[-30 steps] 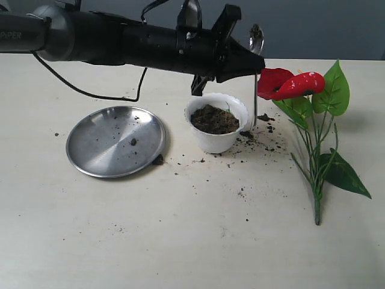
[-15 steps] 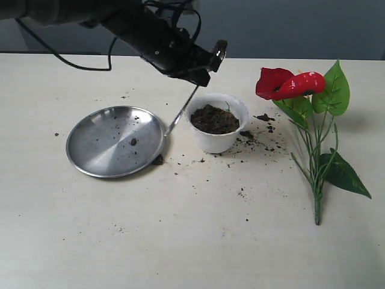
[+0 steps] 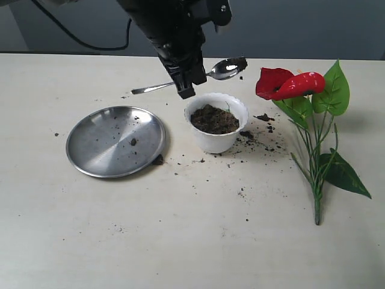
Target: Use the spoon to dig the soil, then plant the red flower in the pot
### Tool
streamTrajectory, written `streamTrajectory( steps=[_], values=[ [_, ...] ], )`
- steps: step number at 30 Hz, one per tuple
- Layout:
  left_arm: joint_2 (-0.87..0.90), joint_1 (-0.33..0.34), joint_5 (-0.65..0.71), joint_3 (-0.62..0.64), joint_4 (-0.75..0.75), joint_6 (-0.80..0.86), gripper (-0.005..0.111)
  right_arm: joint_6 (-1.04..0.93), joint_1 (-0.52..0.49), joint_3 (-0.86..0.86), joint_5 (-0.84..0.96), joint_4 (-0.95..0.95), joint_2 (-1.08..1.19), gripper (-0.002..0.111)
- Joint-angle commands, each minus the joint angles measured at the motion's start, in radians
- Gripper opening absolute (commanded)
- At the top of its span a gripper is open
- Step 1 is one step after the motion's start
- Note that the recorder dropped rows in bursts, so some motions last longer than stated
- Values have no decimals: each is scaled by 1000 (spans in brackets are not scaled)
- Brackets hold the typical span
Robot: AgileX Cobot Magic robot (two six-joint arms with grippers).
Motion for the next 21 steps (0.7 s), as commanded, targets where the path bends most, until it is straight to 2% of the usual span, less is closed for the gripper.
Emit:
streamTrajectory(
  steps=[1, 9, 21],
  values=[
    [-13, -20, -4, -21, 126, 80, 0, 0, -4, 1, -6, -2, -6, -1],
    [-13, -21, -6, -24, 175, 89, 0, 0, -4, 1, -8, -2, -6, -1],
    [-13, -21, 48, -24, 113, 78, 0, 0, -4, 1, -8, -2, -6, -1]
  ],
)
